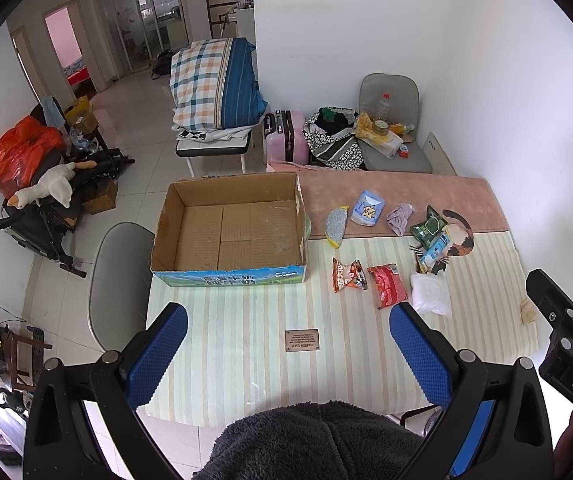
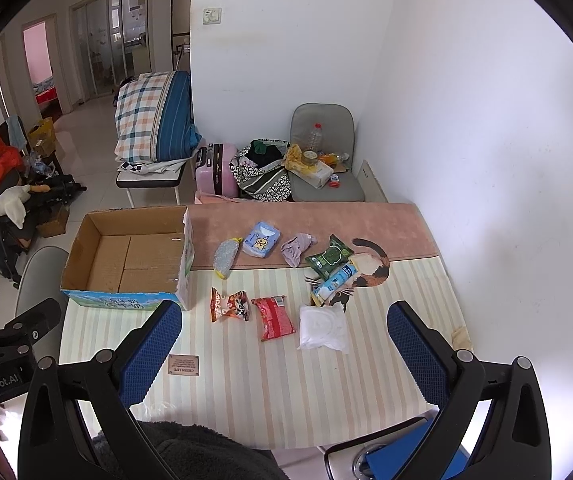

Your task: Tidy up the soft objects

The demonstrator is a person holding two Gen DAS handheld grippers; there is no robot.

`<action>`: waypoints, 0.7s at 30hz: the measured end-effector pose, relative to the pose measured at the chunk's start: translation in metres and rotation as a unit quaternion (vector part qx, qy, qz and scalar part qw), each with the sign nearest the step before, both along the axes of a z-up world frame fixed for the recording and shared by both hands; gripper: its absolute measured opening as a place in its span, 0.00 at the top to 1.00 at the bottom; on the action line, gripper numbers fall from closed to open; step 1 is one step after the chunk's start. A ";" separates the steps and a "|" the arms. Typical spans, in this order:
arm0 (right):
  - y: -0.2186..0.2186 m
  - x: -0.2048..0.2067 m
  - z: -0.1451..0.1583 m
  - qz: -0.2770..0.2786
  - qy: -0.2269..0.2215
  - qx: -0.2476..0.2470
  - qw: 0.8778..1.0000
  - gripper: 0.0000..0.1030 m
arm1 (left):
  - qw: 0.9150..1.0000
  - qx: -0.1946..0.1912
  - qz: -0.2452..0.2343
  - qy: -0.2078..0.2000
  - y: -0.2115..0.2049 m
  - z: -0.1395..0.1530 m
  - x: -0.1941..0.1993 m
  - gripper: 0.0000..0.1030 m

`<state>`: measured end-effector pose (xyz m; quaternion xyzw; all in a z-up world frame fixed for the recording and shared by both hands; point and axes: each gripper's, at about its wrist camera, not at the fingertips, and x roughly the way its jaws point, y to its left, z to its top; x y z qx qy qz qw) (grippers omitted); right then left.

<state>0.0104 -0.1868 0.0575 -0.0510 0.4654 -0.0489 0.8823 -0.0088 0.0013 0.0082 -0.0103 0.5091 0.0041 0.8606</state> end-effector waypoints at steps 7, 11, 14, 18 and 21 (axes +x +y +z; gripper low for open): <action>0.003 0.000 -0.002 -0.001 -0.002 -0.001 1.000 0.00 | 1.000 -0.001 0.000 0.000 0.000 0.001 0.001 0.00; 0.003 0.000 -0.002 0.000 -0.002 -0.001 1.000 0.00 | 1.000 -0.001 0.000 0.000 0.000 0.000 -0.001 0.00; 0.005 0.000 -0.003 0.000 -0.003 -0.001 1.000 0.00 | 1.000 -0.001 0.000 0.000 0.000 0.000 0.000 0.00; 0.004 0.002 -0.004 -0.001 -0.003 -0.001 1.000 0.00 | 1.000 0.000 0.000 -0.001 0.000 0.002 0.001 0.00; 0.005 0.003 -0.004 -0.001 -0.004 0.000 1.000 0.00 | 1.000 -0.002 0.000 -0.001 0.000 0.002 0.001 0.00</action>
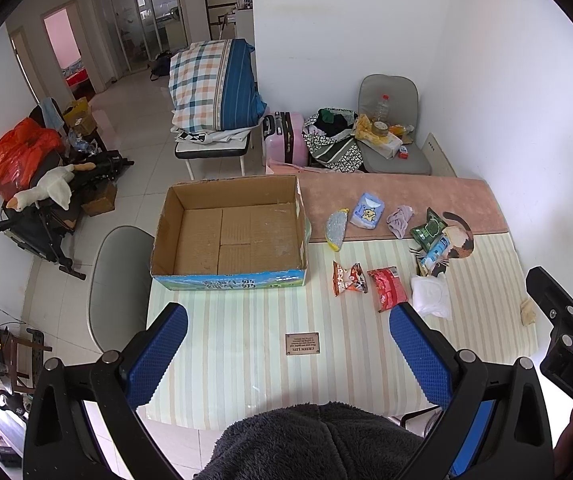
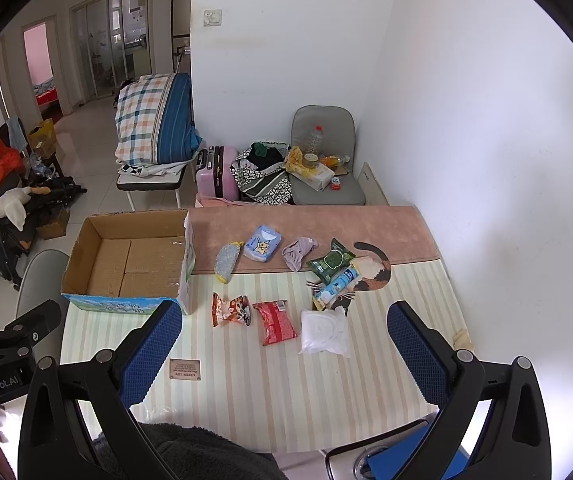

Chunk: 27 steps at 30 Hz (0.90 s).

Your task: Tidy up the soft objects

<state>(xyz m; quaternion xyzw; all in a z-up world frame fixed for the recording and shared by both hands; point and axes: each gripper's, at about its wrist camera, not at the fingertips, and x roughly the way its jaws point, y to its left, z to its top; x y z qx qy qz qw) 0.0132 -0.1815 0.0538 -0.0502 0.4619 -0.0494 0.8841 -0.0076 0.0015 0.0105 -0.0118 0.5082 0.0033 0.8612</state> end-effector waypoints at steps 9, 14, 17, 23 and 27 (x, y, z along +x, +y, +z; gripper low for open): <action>-0.016 0.011 -0.008 -0.021 0.009 0.037 0.999 0.00 | 1.000 0.007 -0.006 -0.001 -0.005 -0.004 0.027 0.00; -0.072 0.049 -0.048 -0.084 0.050 0.073 0.992 0.00 | 0.999 0.009 -0.028 0.020 -0.031 -0.035 0.080 0.00; -0.110 0.077 -0.094 -0.121 0.092 0.076 0.985 0.00 | 0.998 0.012 -0.036 0.049 -0.048 -0.070 0.107 0.00; -0.167 0.132 -0.228 -0.130 0.204 0.065 0.968 0.00 | 0.987 -0.002 -0.050 0.155 -0.095 -0.174 0.163 0.00; -0.187 0.164 -0.320 -0.103 0.283 0.049 0.952 0.00 | 0.976 -0.001 -0.055 0.212 -0.130 -0.241 0.187 0.00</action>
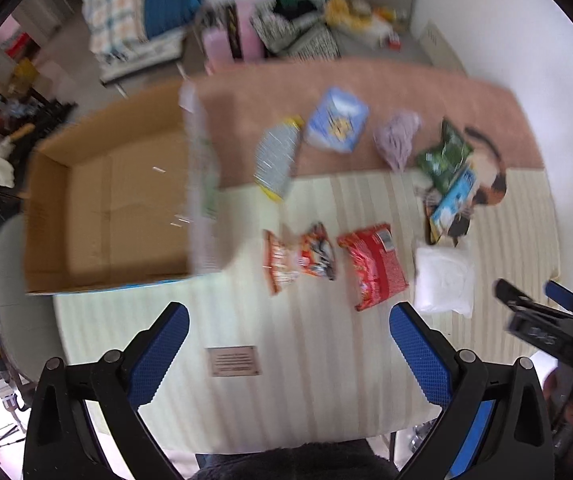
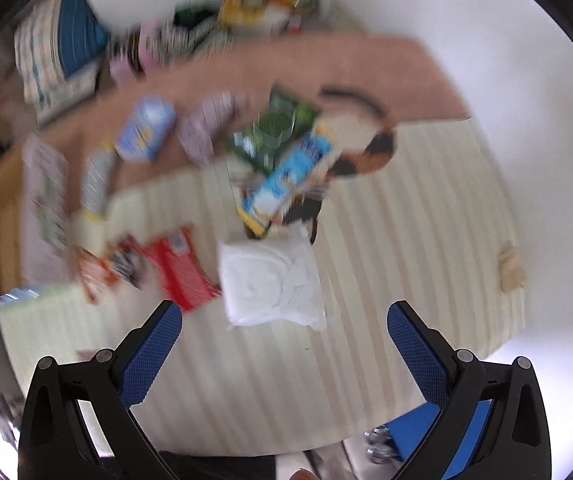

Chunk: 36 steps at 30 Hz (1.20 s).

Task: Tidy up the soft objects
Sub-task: 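Grasp the red snack bag with the left gripper while the right grasps the white plastic bundle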

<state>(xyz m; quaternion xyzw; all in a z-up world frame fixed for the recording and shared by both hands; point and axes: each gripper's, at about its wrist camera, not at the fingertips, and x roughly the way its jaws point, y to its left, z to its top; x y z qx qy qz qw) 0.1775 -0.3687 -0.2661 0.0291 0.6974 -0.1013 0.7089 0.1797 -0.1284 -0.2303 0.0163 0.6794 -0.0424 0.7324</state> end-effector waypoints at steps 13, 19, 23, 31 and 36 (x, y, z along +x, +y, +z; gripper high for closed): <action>-0.020 0.009 -0.156 -0.001 0.115 0.058 0.992 0.04 | 0.984 -0.036 0.015 0.173 -0.066 -0.141 0.047 0.07; -0.050 -0.012 -0.167 -0.033 0.117 0.090 0.988 0.05 | 0.974 -0.048 0.026 0.218 -0.093 -0.187 0.058 0.07; -0.052 -0.015 -0.174 -0.036 0.113 0.099 0.988 0.01 | 0.970 -0.031 0.025 0.241 -0.105 -0.217 0.058 0.22; -0.044 -0.020 -0.196 -0.029 0.131 0.070 0.988 0.00 | 0.979 0.017 -0.029 0.203 -0.132 -0.218 0.042 0.52; -0.026 -0.021 -0.190 -0.005 0.123 0.038 0.992 0.04 | 0.982 0.022 -0.041 0.181 -0.127 -0.191 0.020 0.59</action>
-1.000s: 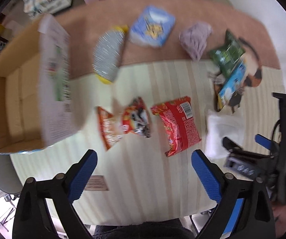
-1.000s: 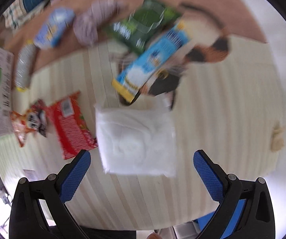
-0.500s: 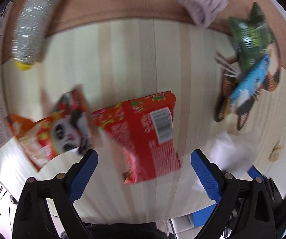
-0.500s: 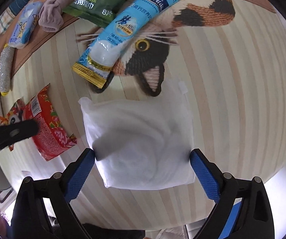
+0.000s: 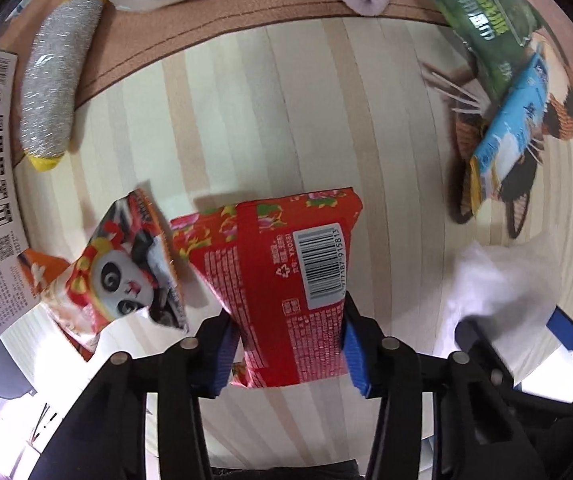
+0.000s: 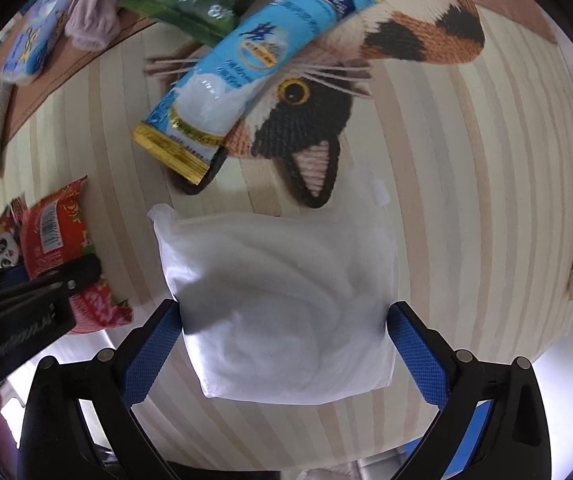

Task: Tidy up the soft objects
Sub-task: 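Grasp the red snack bag with the left gripper while the right grasps the white plastic bundle, then carry both items into the cardboard box and open both grippers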

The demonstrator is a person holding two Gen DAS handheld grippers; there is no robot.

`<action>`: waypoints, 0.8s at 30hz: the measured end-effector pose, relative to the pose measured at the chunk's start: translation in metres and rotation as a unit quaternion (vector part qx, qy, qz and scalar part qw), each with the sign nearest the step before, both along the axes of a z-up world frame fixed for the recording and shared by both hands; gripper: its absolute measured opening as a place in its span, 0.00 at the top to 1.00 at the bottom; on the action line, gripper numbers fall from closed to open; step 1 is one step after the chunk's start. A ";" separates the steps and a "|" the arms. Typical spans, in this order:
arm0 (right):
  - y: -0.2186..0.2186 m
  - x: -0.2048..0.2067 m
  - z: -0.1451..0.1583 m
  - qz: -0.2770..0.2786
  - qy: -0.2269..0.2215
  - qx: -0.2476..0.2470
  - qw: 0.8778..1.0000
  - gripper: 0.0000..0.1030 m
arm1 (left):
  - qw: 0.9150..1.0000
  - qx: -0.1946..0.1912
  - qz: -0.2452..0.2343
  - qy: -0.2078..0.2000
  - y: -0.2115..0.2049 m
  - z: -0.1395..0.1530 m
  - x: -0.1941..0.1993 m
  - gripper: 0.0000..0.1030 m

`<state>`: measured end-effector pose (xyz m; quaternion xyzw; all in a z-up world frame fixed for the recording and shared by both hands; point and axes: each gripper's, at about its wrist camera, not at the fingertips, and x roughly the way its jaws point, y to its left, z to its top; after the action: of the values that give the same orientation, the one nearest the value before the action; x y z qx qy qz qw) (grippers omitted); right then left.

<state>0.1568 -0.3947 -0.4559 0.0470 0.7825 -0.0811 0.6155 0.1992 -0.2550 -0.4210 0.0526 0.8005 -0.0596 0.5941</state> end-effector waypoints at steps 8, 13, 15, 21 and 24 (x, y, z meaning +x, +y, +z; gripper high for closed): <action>0.008 -0.014 0.021 -0.017 -0.033 0.023 0.999 0.34 | 0.999 -0.019 0.001 -0.041 0.023 0.041 -0.023 0.59; 0.028 -0.022 0.055 -0.015 -0.072 0.049 0.996 0.34 | 0.996 -0.048 0.013 -0.067 0.051 0.081 -0.024 0.59; 0.046 -0.024 0.073 -0.006 -0.092 0.063 0.994 0.34 | 0.995 -0.062 0.018 -0.082 0.067 0.104 -0.017 0.59; 0.089 0.031 0.186 0.039 -0.150 0.100 0.983 0.34 | 0.986 -0.085 0.045 -0.134 0.149 0.196 0.021 0.59; 0.143 0.049 0.210 0.062 -0.174 0.115 0.976 0.34 | 0.983 -0.083 0.058 -0.153 0.205 0.226 0.046 0.59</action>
<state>0.2061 -0.2519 -0.2463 0.0824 0.6687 0.0569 0.7367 0.2448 -0.0502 -0.1952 -0.0348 0.6940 -0.0821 0.7145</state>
